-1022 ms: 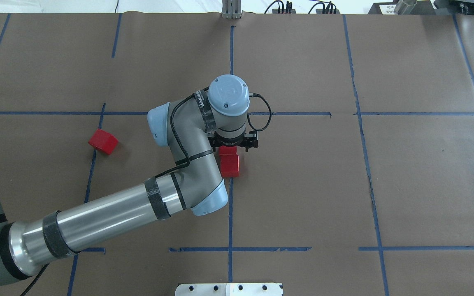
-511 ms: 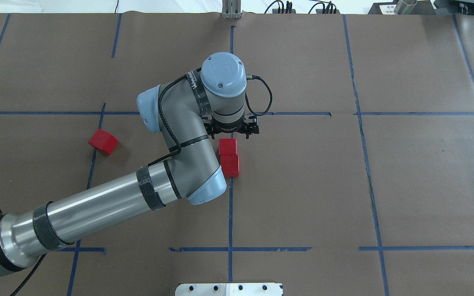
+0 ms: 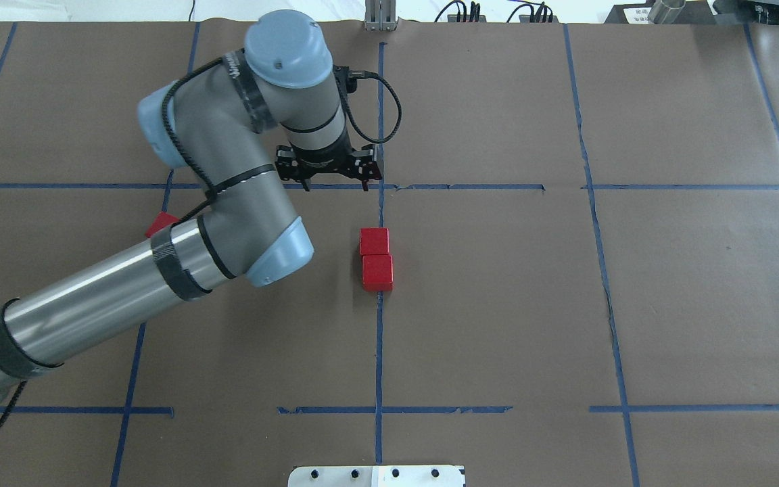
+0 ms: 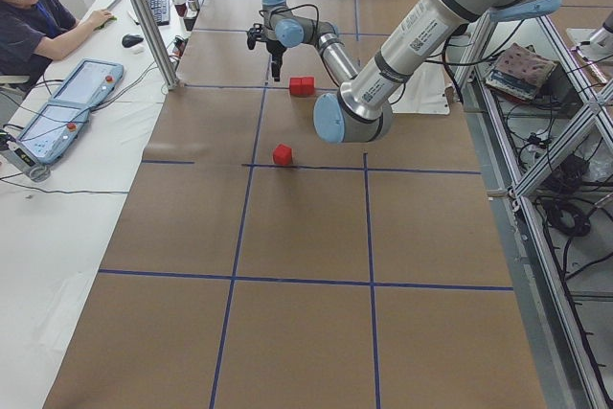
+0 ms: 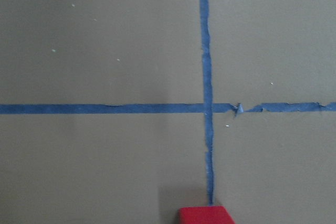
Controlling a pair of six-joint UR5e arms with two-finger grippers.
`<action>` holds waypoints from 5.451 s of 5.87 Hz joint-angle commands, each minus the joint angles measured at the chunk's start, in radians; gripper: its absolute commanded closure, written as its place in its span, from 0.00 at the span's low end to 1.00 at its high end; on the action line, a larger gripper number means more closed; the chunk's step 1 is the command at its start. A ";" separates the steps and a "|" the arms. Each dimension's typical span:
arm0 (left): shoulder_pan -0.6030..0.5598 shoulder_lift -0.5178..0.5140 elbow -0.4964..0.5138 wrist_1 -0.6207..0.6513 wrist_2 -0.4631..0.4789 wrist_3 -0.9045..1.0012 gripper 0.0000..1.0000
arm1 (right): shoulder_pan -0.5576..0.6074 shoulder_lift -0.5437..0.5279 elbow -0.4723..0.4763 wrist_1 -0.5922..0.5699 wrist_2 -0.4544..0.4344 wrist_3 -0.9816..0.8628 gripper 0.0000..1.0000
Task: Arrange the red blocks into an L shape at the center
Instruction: 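Open the left gripper and lift it away from the cubes, then move the left gripper to the last red cube and grasp it, then carry the cube with the left gripper to beside the farther center cube, then lower the cube against the farther cube and open the left gripper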
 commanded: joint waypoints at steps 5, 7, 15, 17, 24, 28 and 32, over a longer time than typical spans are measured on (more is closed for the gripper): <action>-0.154 0.440 -0.168 -0.174 -0.051 0.497 0.00 | 0.000 0.001 -0.001 0.000 0.002 0.003 0.00; -0.140 0.440 -0.146 -0.176 -0.049 0.474 0.00 | 0.000 -0.001 0.001 0.002 0.000 0.003 0.00; -0.051 0.459 -0.111 -0.226 -0.043 0.370 0.76 | 0.000 -0.007 -0.001 0.000 0.000 -0.003 0.00; -0.051 0.408 -0.126 -0.212 -0.044 0.195 0.96 | 0.000 -0.007 0.004 0.000 0.000 0.000 0.00; 0.053 0.135 -0.126 -0.028 0.075 -1.356 0.94 | 0.000 -0.007 0.007 0.002 0.000 0.000 0.00; 0.127 0.015 0.047 -0.025 0.071 -1.414 0.94 | 0.000 -0.006 0.005 0.000 -0.001 -0.005 0.00; 0.135 -0.011 0.096 -0.037 0.078 -1.601 0.95 | 0.000 -0.007 0.004 0.002 -0.001 -0.005 0.00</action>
